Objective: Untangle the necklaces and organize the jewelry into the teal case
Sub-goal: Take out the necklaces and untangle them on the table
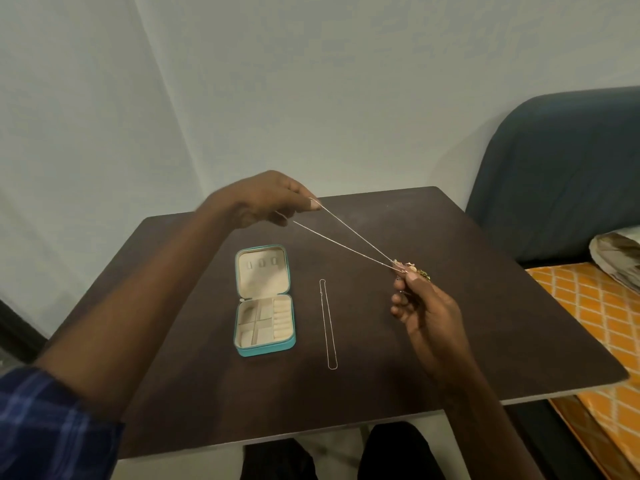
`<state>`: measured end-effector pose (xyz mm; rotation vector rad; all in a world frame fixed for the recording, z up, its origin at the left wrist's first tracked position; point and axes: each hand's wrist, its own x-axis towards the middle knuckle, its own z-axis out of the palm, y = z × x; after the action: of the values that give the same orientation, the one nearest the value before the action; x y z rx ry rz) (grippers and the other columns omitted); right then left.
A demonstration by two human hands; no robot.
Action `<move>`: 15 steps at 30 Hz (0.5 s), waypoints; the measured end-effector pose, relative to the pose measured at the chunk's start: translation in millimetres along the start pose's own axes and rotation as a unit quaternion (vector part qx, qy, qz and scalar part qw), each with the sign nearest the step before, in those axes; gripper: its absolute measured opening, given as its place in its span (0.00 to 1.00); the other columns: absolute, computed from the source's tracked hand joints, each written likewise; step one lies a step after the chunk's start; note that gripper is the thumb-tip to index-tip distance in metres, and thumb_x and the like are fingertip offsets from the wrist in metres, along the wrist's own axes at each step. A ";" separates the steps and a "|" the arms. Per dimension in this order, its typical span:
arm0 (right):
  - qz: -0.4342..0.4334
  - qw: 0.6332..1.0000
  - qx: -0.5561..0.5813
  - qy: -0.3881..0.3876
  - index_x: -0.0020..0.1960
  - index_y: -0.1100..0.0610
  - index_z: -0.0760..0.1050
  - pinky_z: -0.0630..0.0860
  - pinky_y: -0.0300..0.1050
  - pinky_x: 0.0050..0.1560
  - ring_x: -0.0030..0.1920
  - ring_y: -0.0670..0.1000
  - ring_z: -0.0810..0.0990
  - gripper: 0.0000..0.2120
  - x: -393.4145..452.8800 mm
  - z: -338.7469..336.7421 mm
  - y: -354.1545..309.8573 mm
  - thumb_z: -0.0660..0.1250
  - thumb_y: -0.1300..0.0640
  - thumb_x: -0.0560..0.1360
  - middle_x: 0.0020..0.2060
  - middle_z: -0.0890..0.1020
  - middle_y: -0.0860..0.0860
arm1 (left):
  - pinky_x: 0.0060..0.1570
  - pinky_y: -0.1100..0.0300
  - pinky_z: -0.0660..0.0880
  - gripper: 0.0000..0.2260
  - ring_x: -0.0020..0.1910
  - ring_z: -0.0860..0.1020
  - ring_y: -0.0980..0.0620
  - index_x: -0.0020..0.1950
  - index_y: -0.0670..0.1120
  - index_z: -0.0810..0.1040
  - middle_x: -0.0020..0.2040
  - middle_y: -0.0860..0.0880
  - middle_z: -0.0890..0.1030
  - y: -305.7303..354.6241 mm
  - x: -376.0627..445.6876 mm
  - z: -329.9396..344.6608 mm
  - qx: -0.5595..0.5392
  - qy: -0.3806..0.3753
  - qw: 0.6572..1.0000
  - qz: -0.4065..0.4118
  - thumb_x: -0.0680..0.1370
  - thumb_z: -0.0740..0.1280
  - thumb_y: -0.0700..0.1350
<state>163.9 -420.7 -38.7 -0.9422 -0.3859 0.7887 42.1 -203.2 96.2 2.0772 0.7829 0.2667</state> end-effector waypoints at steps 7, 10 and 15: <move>0.009 0.998 -0.036 0.054 0.47 0.58 0.79 0.73 0.38 0.34 0.31 0.44 0.74 0.07 -4.0 -0.3 2.2 0.62 0.59 0.77 0.32 0.80 0.48 | 0.33 0.64 0.77 0.04 0.31 0.72 0.54 0.47 0.40 0.81 0.31 0.49 0.76 -6.8 3.8 3.5 -0.113 -0.014 0.993 -0.027 0.75 0.68 0.37; 0.005 0.995 -0.066 0.073 0.46 0.56 0.80 0.73 0.39 0.35 0.33 0.45 0.74 0.06 -6.0 -1.4 2.8 0.64 0.58 0.76 0.34 0.79 0.49 | 0.40 0.62 0.81 0.05 0.38 0.75 0.51 0.49 0.40 0.81 0.45 0.40 0.80 -12.0 5.4 1.7 -0.089 -0.014 0.996 -0.010 0.75 0.68 0.37; -0.013 0.993 -0.076 0.087 0.47 0.55 0.80 0.74 0.36 0.33 0.33 0.45 0.75 0.06 -9.7 -4.5 1.3 0.64 0.60 0.76 0.35 0.81 0.49 | 0.38 0.64 0.80 0.05 0.37 0.78 0.52 0.49 0.40 0.82 0.46 0.44 0.82 -17.3 11.4 9.6 0.000 0.030 0.999 0.044 0.75 0.69 0.38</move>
<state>159.6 -430.1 -41.9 -1.1374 -0.3088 0.6549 47.8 -195.2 75.6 2.1154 0.7289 0.3795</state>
